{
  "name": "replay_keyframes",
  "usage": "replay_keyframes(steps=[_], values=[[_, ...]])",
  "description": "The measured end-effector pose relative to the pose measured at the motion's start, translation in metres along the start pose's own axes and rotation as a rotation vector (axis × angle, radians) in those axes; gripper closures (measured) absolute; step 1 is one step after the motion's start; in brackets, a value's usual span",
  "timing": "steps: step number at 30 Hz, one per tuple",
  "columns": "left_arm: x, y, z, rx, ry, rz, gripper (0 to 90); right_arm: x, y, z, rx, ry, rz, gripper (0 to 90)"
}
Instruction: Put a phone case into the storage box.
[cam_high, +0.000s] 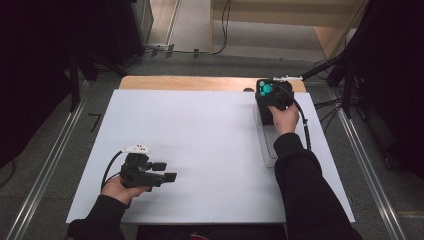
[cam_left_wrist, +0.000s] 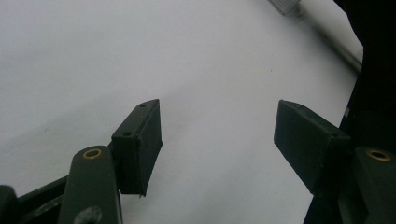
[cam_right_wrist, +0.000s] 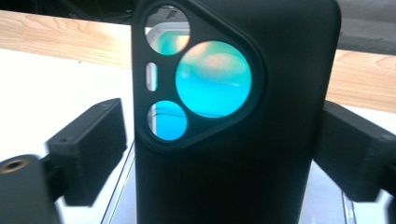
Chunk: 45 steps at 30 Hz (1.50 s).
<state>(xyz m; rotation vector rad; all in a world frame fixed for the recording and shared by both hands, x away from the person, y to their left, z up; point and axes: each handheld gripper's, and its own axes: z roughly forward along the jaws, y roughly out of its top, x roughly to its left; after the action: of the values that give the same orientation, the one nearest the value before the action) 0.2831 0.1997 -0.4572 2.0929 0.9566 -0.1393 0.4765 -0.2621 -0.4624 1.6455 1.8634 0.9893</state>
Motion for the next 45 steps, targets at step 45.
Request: replay_keyframes(steps=[45], values=[[0.002,0.002,0.001,0.000,-0.004,-0.004,32.5,0.060,0.004,-0.056,0.111,0.240,-0.103,0.0]])
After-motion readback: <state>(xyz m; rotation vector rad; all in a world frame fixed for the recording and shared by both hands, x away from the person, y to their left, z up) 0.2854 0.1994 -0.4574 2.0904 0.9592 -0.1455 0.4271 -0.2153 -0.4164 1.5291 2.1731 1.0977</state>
